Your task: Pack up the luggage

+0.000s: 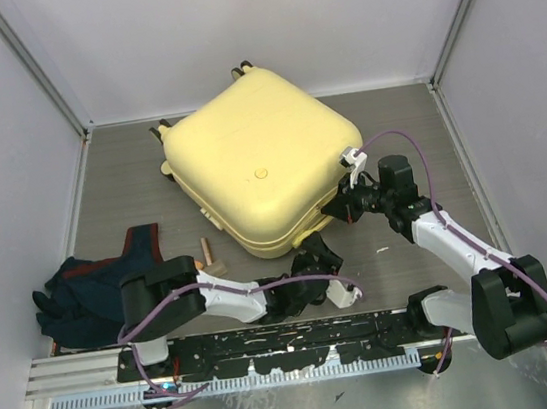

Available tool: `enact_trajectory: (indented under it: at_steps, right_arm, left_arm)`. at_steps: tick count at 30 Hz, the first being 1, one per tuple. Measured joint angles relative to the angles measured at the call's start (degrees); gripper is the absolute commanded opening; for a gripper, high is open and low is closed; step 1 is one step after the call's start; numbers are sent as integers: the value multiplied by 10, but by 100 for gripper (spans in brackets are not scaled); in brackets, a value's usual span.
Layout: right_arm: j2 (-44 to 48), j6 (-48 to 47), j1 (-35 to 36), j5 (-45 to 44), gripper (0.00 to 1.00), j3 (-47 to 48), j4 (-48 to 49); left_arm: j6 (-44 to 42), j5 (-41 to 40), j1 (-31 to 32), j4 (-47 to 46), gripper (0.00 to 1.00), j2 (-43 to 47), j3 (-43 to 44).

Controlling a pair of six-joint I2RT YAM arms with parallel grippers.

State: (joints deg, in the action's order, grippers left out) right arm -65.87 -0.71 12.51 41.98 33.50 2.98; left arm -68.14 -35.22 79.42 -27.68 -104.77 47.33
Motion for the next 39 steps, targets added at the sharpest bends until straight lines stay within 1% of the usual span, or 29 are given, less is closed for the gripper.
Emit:
enact_trajectory:
  at_steps: [8, 13, 15, 18, 25, 31, 34, 39]
  right_arm:
    - [3, 0, 0, -2, 0, 0, 0]
    - [3, 3, 0, -3, 0, 0, -1]
    - [4, 4, 0, -3, 1, 0, -1]
    - [4, 6, 0, -5, 1, 0, -2]
    - [7, 3, -2, -16, 1, 0, -9]
    - [9, -31, -13, -23, 1, 0, -20]
    - [10, -55, -44, -19, 1, 3, -31]
    - [10, -100, -129, -1, 1, 17, -65]
  left_arm:
    - [-59, -9, -41, -87, 66, -38, 0]
    - [-83, -3, -52, -117, 60, -59, 2]
    - [-94, 1, -61, -130, 56, -70, 5]
    - [-111, 18, -68, -148, 45, -83, 6]
    - [-109, 35, -72, -193, 22, -79, -20]
    - [-88, 52, -76, -170, 3, -35, -58]
    - [-81, 55, -76, -159, 0, -13, -77]
    - [-76, 59, -76, -151, 0, 15, -106]
